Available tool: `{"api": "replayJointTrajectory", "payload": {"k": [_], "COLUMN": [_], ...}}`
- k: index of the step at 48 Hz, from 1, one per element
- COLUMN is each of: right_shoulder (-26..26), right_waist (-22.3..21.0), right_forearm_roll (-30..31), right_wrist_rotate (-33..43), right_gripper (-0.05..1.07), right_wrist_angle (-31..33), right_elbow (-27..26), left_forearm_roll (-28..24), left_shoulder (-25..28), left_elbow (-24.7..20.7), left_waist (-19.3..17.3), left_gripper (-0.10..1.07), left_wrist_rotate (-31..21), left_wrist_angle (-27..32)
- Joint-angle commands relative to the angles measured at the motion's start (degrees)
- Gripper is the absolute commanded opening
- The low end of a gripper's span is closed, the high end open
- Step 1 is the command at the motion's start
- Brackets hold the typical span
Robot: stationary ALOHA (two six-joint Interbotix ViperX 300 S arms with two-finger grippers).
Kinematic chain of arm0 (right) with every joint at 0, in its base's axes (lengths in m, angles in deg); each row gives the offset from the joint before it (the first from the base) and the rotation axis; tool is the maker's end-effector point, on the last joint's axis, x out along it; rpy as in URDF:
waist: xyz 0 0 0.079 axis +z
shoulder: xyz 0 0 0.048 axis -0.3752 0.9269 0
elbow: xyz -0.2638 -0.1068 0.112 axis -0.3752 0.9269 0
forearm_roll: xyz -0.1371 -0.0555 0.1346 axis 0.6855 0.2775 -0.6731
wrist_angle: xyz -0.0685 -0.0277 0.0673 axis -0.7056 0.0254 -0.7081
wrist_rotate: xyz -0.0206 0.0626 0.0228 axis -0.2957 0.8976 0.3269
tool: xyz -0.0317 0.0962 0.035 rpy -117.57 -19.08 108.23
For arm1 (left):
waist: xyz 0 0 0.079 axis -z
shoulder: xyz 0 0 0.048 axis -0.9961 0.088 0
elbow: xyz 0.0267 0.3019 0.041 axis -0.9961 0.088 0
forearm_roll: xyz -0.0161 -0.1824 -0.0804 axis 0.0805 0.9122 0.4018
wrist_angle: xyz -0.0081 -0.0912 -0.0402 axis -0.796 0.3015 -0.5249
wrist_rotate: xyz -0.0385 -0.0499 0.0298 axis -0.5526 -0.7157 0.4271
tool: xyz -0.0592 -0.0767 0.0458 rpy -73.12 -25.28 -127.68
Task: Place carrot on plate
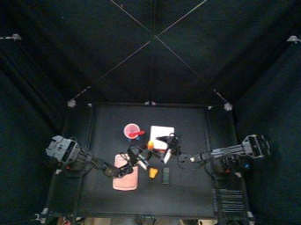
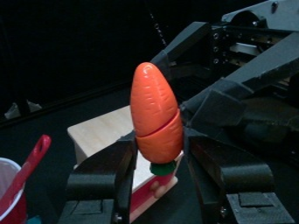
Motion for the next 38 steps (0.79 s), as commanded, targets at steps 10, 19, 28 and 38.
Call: {"api": "replayJointTrajectory", "payload": {"k": [10, 19, 28, 38], "right_shoulder": [-8.44, -11.07, -12.74, -13.27], "right_waist": [1.85, 1.85, 2.02, 2.02], "right_forearm_roll": [-1.14, -3.16, -5.01, -5.19], "right_wrist_rotate": [0.53, 0.53, 0.26, 0.18], "right_gripper": [1.04, 1.04, 1.04, 1.04], "right_wrist_angle": [1.58, 3.43, 3.43, 3.43], "right_elbow": [4.57, 7.21, 8.7, 9.05], "left_forearm_roll": [-0.09, 0.62, 5.01, 18.11], "left_shoulder": [-2.81, -6.77, -13.97, -18.46], "left_elbow": [0.97, 4.31, 9.93, 15.91], "left_waist": [-0.35, -0.44, 2.11, 8.53], "left_gripper": [0.58, 0.58, 0.58, 0.58], "left_wrist_rotate": [0.44, 0.53, 0.09, -1.67], "left_wrist_angle": [0.26, -0.18, -2.46, -2.99]}}
